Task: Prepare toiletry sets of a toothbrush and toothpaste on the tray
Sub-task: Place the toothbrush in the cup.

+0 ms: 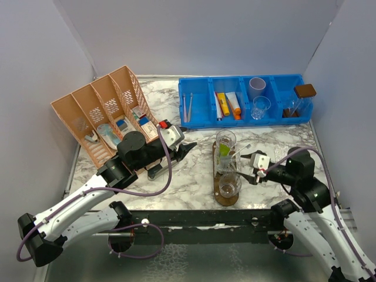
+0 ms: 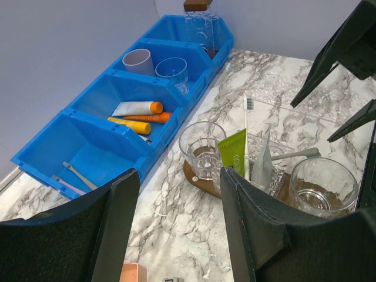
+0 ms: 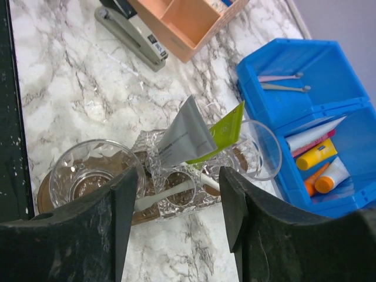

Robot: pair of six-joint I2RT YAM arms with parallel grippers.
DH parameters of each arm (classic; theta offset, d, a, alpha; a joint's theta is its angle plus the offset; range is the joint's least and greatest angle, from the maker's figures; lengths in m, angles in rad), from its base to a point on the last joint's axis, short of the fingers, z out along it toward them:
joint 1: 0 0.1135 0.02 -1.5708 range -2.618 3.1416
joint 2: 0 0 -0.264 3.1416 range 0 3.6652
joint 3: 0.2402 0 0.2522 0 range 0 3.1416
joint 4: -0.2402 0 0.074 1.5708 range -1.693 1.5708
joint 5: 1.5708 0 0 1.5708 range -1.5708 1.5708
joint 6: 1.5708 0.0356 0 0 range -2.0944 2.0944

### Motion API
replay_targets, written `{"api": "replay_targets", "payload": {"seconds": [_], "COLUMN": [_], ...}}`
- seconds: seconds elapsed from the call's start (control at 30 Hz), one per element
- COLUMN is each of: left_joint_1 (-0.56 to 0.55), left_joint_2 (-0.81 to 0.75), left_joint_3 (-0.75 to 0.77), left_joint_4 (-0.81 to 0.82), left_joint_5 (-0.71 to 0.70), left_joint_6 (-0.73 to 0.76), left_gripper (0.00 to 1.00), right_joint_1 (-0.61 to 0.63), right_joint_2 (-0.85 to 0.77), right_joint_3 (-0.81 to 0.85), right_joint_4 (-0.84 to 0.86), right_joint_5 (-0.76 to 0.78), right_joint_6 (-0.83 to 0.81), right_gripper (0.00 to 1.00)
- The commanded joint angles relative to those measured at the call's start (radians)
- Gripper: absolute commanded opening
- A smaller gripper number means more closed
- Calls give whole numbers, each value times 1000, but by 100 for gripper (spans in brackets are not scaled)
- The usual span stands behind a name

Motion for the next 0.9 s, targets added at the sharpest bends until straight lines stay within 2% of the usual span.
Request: {"api": "replay_targets", "payload": {"seconds": [0.0, 0.13, 0.27, 0.3, 0.33, 0.37, 0.43, 0.53, 0.63, 0.77, 0.87], "left_joint_1": [6, 6, 7, 10, 15, 22, 37, 54, 71, 78, 86], "left_joint_2": [-8, -3, 9, 16, 24, 34, 49, 80, 129, 226, 299], "left_joint_3": [-10, -10, -4, -1, 6, 12, 22, 60, 130, 239, 316], "left_joint_4": [28, 30, 42, 44, 45, 48, 57, 53, 21, 10, 18], "left_joint_5": [-8, -17, -49, -68, -85, -108, -167, -283, -371, -400, -404], "left_joint_6": [-3, -8, -29, -42, -55, -69, -105, -179, -259, -310, -313], "left_gripper": [61, 61, 61, 61, 61, 62, 63, 66, 70, 72, 73], "right_joint_1": [5, 5, 4, 5, 5, 5, 5, 4, 5, 5, 4], "right_joint_2": [-48, -88, -108, -104, -99, -91, -65, 5, 113, 248, 312], "right_joint_3": [92, 153, 192, 207, 219, 233, 267, 343, 433, 512, 527], "right_joint_4": [-34, -20, 71, 86, 105, 124, 146, 128, 61, 16, 54], "right_joint_5": [16, 85, 231, 264, 293, 329, 433, 669, 799, 992, 1125], "right_joint_6": [68, 158, 344, 380, 417, 454, 542, 699, 719, 761, 873], "right_gripper": [59, 60, 60, 64, 83, 88, 89, 92, 94, 96, 100]}}
